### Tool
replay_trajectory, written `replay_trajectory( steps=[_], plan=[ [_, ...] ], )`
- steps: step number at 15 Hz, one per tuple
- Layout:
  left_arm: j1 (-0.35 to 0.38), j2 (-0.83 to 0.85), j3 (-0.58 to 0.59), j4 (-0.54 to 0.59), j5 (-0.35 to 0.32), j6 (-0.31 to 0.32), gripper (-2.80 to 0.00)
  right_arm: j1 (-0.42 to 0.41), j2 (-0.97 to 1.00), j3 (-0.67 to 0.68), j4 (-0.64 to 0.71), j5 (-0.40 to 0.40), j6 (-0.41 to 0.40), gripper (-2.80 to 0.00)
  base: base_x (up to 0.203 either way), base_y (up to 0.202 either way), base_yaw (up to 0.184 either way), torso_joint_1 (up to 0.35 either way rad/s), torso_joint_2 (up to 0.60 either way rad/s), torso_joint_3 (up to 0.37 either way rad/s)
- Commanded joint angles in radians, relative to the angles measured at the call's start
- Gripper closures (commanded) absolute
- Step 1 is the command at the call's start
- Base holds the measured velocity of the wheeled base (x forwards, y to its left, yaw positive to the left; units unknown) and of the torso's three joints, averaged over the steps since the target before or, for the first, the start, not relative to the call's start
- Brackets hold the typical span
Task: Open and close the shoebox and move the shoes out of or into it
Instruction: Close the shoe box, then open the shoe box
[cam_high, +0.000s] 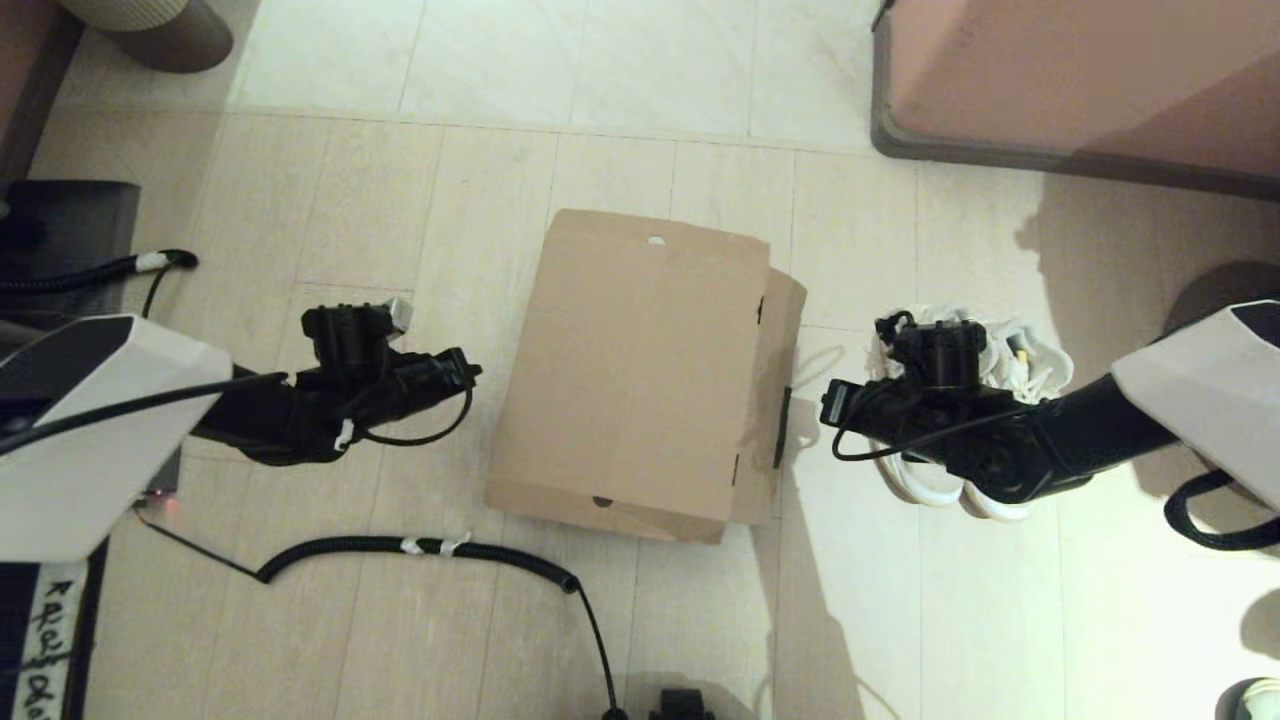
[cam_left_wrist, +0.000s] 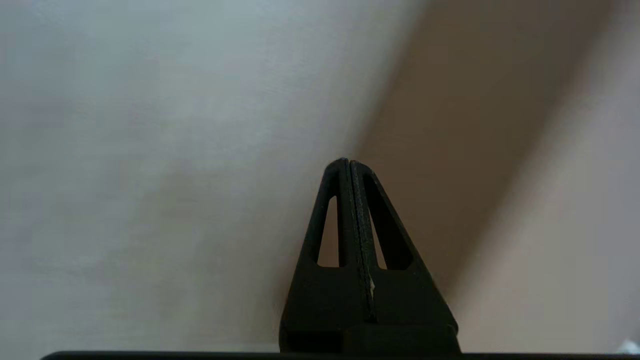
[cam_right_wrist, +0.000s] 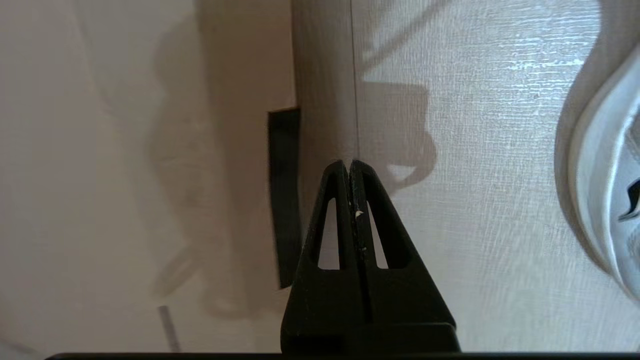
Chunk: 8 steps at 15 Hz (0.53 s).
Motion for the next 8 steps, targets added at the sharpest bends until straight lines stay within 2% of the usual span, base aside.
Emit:
replay_trajectory(
  steps=[1, 4, 8],
  plan=[
    [0.002, 0.065, 0.004, -0.002, 0.001, -0.001, 0.0, 0.011, 0.045, 0.003, -0.025, -0.008, -0.015, 0.0, 0.0, 0.0, 0.0, 0.0, 0.0, 0.0],
    [-0.035, 0.072, 0.05, -0.001, 0.001, -0.002, 0.0, 0.023, 0.081, 0.002, -0.054, -0.033, -0.019, 0.0, 0.0, 0.0, 0.0, 0.0, 0.0, 0.0],
    [-0.086, 0.082, 0.053, -0.001, 0.001, -0.005, 0.0, 0.022, 0.083, 0.007, -0.065, -0.035, -0.015, 0.0, 0.0, 0.0, 0.0, 0.0, 0.0, 0.0]
  ],
)
